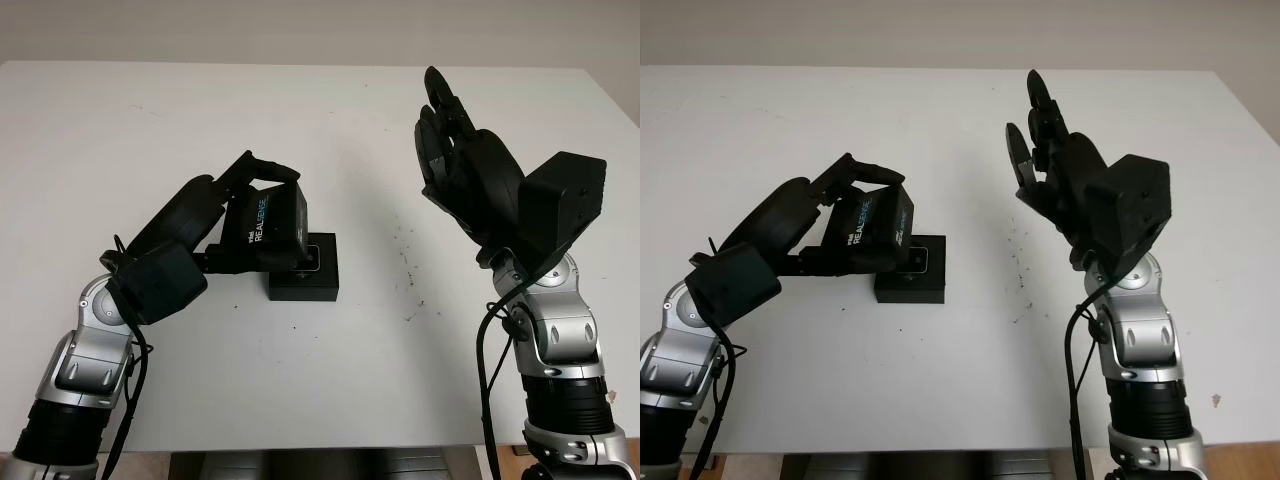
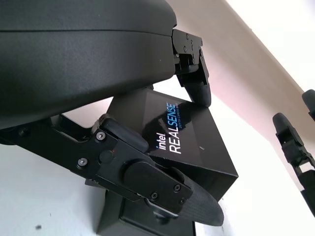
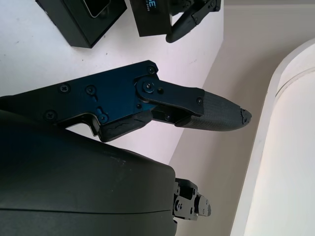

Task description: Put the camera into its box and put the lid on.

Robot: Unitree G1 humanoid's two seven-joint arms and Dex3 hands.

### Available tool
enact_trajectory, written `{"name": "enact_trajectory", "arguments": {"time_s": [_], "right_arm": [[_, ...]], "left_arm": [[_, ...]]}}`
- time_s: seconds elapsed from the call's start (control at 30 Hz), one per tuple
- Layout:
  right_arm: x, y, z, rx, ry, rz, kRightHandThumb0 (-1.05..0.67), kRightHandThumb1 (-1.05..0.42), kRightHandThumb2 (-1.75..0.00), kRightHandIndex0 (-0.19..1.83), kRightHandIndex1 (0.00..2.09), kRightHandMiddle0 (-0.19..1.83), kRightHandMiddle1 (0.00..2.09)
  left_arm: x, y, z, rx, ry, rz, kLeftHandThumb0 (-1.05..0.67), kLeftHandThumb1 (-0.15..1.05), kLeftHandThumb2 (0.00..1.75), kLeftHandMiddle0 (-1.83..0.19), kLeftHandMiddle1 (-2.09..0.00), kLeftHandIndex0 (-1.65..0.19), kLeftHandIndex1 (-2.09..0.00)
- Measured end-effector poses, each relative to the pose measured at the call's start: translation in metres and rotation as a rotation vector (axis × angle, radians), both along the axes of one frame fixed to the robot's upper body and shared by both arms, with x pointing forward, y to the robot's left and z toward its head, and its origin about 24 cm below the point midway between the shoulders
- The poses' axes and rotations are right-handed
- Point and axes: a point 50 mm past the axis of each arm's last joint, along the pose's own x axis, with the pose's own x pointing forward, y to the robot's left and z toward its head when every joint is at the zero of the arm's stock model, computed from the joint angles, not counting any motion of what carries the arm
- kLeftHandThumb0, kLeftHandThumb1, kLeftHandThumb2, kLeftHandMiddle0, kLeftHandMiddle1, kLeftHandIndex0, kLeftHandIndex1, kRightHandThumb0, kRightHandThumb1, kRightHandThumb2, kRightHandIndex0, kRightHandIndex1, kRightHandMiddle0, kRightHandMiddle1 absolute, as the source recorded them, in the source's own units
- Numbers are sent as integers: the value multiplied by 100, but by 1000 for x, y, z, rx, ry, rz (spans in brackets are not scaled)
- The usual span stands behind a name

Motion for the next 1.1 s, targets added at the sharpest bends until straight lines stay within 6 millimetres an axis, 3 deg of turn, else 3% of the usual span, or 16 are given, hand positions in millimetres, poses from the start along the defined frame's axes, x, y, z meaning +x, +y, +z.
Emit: {"name": "enact_trajectory", "arguments": {"time_s": [1.1], "right_arm": [[-1,3,-3,35,1,-20,-73,-105,-63,-14,6,-17,5]], "left_arm": [[6,-41,-34,108,-63,-16,-20,105,16,-6,-163,-4,-135]]}}
